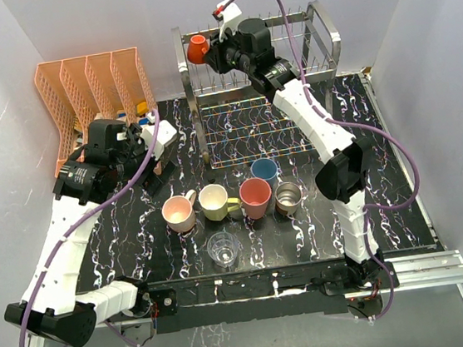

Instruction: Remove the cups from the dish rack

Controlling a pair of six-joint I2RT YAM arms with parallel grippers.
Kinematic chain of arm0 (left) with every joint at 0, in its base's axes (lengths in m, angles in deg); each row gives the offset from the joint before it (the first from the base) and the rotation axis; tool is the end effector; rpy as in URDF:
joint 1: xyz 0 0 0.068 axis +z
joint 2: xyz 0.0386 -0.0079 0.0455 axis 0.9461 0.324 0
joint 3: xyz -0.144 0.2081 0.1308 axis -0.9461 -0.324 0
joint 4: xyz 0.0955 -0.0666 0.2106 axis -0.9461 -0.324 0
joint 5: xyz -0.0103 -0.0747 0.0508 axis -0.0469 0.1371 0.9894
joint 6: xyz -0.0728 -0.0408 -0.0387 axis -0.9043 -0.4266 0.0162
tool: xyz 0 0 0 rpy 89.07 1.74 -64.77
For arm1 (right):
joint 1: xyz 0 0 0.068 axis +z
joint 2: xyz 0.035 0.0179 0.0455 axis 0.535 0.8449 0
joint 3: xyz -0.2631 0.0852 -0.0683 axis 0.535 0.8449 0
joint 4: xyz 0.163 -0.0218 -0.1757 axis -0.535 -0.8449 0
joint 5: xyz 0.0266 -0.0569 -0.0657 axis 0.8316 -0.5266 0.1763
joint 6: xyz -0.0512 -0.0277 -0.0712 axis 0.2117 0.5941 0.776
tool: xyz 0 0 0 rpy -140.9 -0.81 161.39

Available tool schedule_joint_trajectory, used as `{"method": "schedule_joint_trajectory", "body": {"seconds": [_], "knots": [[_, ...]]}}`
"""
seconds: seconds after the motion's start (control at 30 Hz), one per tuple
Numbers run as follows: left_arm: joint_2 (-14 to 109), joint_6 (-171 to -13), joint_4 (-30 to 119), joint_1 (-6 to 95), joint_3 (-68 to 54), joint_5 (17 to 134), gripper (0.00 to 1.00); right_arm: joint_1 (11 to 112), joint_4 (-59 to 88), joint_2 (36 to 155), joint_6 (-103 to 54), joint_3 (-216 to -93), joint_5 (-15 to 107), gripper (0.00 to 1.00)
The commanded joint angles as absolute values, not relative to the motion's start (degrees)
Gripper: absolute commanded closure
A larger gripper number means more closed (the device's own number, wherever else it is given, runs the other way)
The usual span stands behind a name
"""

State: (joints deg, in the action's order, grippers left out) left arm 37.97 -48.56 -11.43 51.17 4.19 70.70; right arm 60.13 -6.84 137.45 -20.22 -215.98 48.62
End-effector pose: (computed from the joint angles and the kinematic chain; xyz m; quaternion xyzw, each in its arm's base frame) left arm 0.2074 -0.0948 0.3966 0.4303 0.7794 -0.0553 0.4521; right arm 0.4587 0.2590 0.4344 -0.2227 0.7212 0.2391 0.6108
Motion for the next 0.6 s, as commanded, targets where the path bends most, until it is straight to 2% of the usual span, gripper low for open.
{"method": "schedule_joint_trajectory", "body": {"seconds": [0.0,0.33,0.57], "knots": [[37.25,-49.35,-11.02,51.41,4.38,69.90,0.05,60.19,1.06,133.22,-20.20,-214.59,45.26,0.92],[37.17,-48.85,-9.90,51.39,5.50,70.58,0.06,60.20,8.42,127.33,-22.88,-212.30,40.34,0.92],[35.30,-47.86,-5.46,51.39,3.90,69.46,0.06,60.20,11.93,118.87,-22.53,-206.05,36.82,0.92]]}}
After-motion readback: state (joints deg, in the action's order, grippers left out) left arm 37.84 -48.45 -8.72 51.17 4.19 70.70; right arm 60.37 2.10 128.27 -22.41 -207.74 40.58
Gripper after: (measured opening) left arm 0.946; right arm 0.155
